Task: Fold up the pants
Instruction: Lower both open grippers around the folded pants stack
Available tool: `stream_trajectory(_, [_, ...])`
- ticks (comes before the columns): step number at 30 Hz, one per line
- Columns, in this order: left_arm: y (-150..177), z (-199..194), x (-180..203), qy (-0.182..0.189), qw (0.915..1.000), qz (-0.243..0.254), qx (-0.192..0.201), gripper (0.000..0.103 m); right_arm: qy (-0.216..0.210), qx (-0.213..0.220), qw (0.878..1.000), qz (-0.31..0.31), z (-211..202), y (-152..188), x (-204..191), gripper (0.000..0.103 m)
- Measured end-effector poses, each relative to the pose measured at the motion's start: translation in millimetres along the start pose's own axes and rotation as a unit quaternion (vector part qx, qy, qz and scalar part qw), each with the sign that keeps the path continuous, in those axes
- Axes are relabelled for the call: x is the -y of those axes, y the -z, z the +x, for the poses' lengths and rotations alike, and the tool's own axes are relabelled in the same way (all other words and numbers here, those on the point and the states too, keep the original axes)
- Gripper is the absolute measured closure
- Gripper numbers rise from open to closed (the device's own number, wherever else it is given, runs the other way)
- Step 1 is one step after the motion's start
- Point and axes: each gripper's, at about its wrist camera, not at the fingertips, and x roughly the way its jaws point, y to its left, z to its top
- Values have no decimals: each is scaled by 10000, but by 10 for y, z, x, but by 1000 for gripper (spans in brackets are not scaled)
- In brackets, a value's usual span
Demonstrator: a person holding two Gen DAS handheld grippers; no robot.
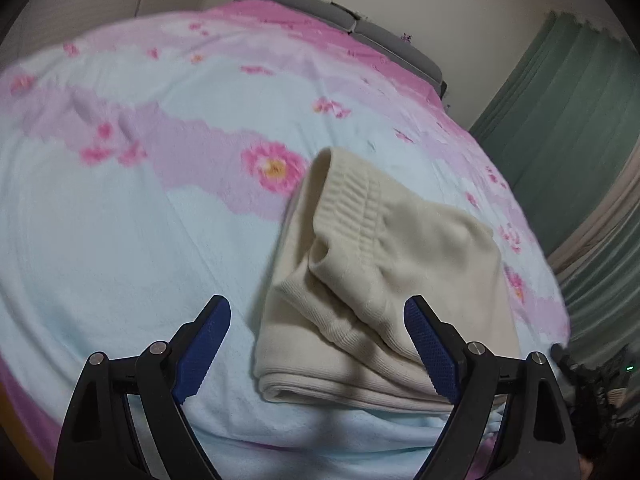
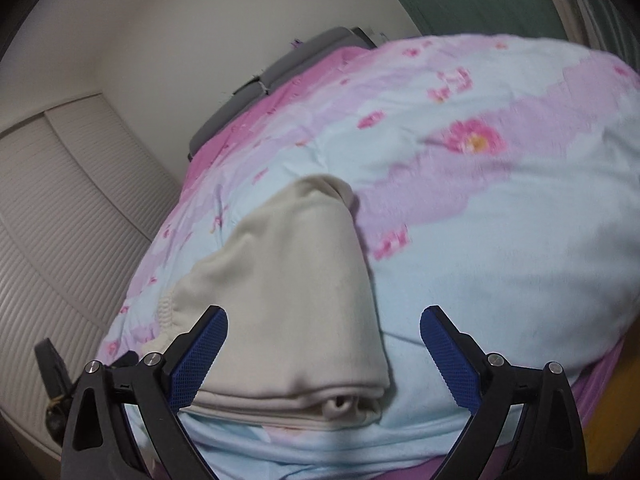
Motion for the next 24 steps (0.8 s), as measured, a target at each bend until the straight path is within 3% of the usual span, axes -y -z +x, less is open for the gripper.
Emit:
stream_trajectory(4, [51,145,-30,111,9998,-49,-147,14,25,-272,9995,134,149,47,64,5])
stream_trajectory(10, [87,321,-98,234,9988,-220,-359,14,2,-330,9994,115,256,60,71,5])
stream_trajectory(24, [68,525,-138,534,9963,-424,-530,12,-226,-727,9970,167,577,159,28,5])
